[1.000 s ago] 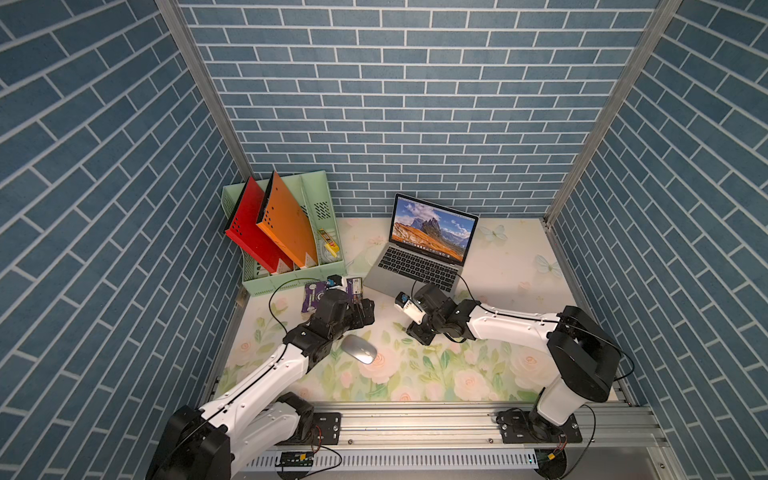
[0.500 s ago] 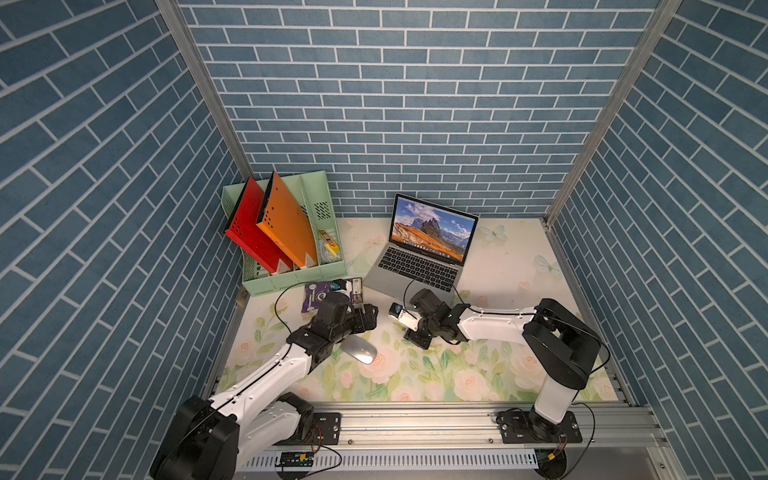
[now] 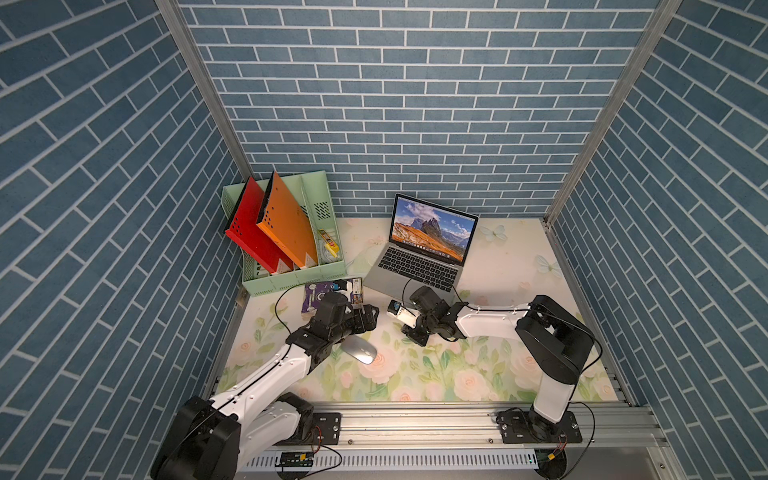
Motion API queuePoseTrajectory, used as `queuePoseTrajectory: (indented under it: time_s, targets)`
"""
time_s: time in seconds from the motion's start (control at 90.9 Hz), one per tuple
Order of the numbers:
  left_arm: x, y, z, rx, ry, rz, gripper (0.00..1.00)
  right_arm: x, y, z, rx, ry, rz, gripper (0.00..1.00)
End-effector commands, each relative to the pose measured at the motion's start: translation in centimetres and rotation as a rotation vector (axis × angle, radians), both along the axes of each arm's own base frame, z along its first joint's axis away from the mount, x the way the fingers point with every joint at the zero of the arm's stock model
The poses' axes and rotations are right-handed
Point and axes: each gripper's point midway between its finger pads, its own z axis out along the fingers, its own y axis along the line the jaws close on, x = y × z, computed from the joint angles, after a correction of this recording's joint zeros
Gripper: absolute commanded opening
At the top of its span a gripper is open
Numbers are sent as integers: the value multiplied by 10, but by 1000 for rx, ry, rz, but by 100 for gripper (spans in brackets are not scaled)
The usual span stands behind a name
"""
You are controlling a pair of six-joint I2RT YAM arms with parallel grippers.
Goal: Insert the wireless mouse receiver into the laptop
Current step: Pick up the USB plug at the center of the board.
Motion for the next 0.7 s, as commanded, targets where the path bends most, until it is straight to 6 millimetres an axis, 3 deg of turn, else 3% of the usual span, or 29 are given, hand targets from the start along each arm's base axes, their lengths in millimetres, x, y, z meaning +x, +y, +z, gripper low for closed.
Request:
queuePoseTrajectory:
  time_s: [0.0,0.099,0.253,0.528,0.693]
  targets:
    - [-8,-23,-3,-136,30,-91,85,-9,-11,-12,-23,52,-13,5]
    - [-12,-43,-3,-252,65,-154,72,-15,-2,9,75,66,-6,5]
    - [-22,-70,-2,-415,148,-265,64,-25,5,47,230,54,10,5]
    - [-34,-86,1,-510,220,-363,61,-37,-1,87,374,4,32,3]
    - [-41,-91,9,-573,236,-406,53,-40,-1,105,424,-14,43,3]
